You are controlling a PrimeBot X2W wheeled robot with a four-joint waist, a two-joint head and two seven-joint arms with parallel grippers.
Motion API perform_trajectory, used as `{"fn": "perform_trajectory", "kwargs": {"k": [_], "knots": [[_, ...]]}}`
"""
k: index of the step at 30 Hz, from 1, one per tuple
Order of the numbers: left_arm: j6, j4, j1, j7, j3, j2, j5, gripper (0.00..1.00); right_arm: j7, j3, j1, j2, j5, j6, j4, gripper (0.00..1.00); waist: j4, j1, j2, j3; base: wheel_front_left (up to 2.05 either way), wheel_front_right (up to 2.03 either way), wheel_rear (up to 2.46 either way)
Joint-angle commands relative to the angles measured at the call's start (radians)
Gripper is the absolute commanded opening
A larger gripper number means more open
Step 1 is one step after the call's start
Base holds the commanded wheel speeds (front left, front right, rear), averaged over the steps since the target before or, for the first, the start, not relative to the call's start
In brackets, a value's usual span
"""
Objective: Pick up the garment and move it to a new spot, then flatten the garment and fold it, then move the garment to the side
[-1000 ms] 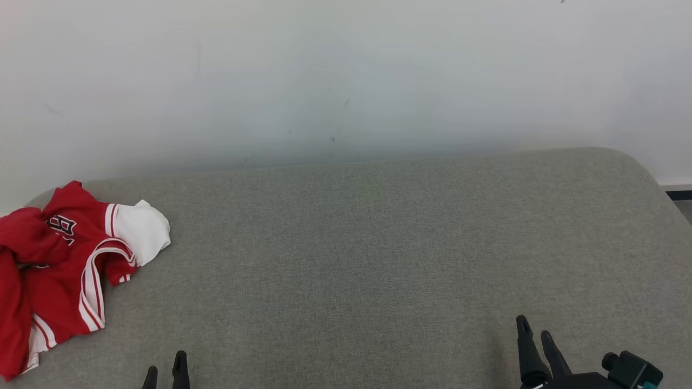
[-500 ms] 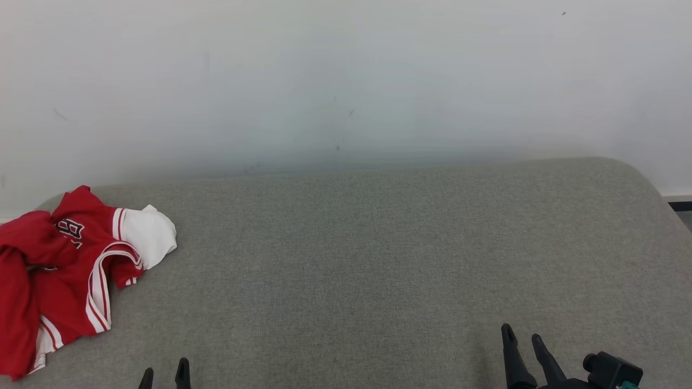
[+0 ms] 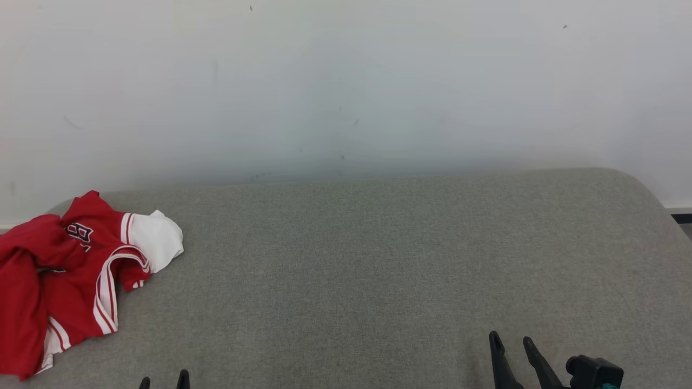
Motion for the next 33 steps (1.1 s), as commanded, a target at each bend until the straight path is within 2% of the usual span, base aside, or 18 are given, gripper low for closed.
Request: {"fn": "perform_trajectory", "kwargs": {"k": [1,20,33], "knots": [[0.005,-0.006,0.008,-0.01,0.0,0.004,0.025,1.0,-0.005,0.005,0.009,-0.005,-0.022,0.001,-0.007,1.0,0.002,0.0001,0.0,-0.002,0.0,0.0,0.0],[0.048,-0.029,0.055,-0.049,-0.008,-0.017,0.167,1.0,-0.026,0.026,0.036,-0.005,-0.172,0.001,-0.013,1.0,0.009,0.0001,0.0,-0.023,0.0,0.0,0.0],[0.073,-0.033,0.088,-0.072,-0.006,-0.029,0.226,1.0,-0.048,0.052,0.052,-0.005,-0.248,0.001,0.002,1.0,0.012,0.0001,0.0,-0.05,0.0,0.0,0.0]]}}
